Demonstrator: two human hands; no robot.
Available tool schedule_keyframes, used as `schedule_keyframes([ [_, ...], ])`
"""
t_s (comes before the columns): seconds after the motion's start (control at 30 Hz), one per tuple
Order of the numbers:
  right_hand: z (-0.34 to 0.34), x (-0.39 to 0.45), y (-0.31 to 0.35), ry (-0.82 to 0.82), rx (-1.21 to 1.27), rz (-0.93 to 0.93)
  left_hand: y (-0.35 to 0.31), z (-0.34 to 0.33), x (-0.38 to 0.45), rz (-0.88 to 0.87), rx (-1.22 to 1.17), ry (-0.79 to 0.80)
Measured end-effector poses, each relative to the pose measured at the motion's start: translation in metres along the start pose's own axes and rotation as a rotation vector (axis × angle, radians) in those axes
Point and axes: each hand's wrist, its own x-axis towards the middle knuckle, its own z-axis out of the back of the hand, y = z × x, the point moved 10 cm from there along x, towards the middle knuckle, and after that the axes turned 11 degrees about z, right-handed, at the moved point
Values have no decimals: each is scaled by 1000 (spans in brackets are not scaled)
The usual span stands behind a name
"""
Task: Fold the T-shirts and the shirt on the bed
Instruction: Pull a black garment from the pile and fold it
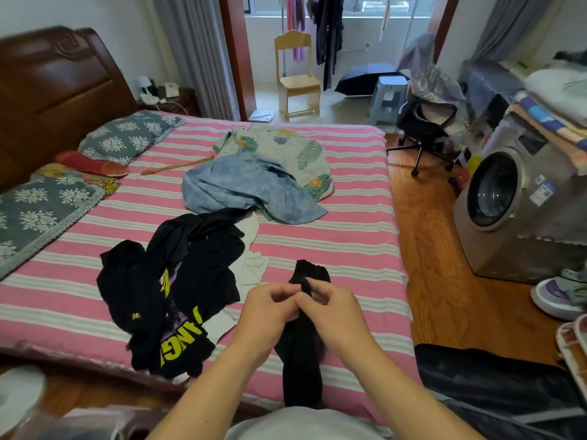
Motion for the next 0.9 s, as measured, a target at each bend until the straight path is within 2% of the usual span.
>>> schedule_keyframes([
  [0.2,4,-4,1,-16,-198,29,-1,-7,-6,-46,130,51],
  [0.37,4,-4,-1,110,-450,99,6,5,-2,10,159,91],
  [0.5,1,-3,7,147,-564,127,11,-2,-1,-56,347,129],
  [0.63,-12,-2,19,273,-891,202,9,-12,-2,-146,313,138],
  [0.7,-6,-1,25,230,-898,204,8,-8,0,-173,298,139],
  [0.83,15,-1,48,-53,-652,169,30,6,18,-89,463,137],
  [0.9,21,4,63,-188,-555,170,42,26,28,-51,559,-26],
])
